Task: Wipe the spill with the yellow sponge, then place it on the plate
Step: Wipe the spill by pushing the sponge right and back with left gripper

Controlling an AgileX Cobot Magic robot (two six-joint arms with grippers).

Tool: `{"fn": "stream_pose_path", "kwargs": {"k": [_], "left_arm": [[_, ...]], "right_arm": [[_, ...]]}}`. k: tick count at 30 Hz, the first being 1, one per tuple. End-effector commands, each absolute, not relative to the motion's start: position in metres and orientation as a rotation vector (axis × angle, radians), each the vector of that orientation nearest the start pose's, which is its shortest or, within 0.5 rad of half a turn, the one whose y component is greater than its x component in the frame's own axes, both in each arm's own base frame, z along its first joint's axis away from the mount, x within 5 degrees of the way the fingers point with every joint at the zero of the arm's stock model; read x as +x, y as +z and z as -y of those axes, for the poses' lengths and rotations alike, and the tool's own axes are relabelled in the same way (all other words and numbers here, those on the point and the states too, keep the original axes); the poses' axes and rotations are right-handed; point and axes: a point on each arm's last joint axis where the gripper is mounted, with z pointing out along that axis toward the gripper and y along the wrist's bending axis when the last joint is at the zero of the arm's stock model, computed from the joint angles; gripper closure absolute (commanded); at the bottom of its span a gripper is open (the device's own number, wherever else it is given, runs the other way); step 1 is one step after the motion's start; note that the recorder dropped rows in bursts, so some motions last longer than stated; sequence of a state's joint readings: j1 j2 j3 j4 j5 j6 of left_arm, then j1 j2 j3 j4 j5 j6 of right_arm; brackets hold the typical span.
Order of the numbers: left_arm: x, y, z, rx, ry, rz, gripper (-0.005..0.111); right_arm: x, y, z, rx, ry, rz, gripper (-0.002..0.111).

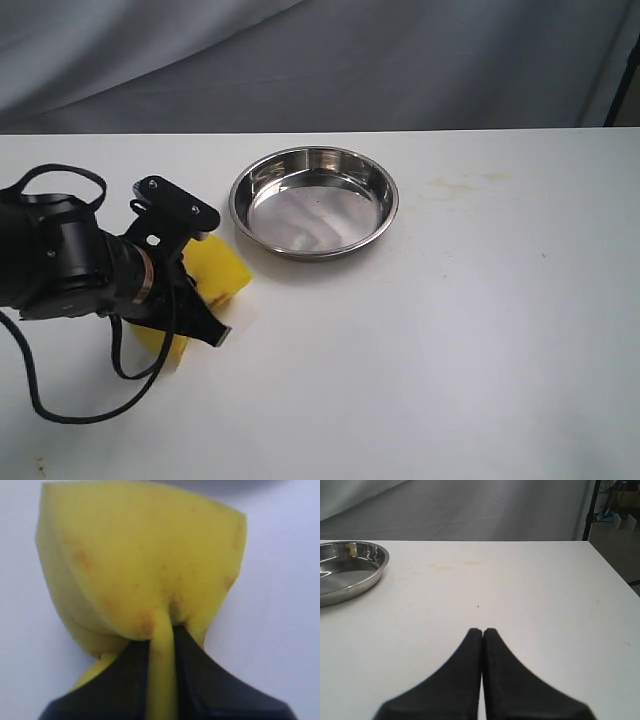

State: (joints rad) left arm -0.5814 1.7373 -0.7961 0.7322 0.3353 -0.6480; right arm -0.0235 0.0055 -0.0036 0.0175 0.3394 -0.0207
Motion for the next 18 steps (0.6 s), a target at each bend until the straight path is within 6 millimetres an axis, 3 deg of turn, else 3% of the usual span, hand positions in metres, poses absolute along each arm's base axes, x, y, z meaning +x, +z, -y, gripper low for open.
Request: {"fn": "stream_pose_path", "kwargs": {"k": [1, 11, 18], "left_arm": [[0.266, 0.123, 0.154, 0.791, 0.124, -2.565, 0.107], [0.267, 0.091, 0.15, 0.872, 0.191, -2.633, 0.107], [0.28, 0.089, 0.123, 0.73, 0.222, -2.695, 0.107]], "right_arm": [[0.054, 0.183, 0.001, 0.011, -0.014, -1.819, 0.108], [0.054, 0.183, 0.001, 0.011, -0.014, -1.819, 0.108], [0.054, 0.183, 0.001, 0.011, -0.014, -1.819, 0.108]]}}
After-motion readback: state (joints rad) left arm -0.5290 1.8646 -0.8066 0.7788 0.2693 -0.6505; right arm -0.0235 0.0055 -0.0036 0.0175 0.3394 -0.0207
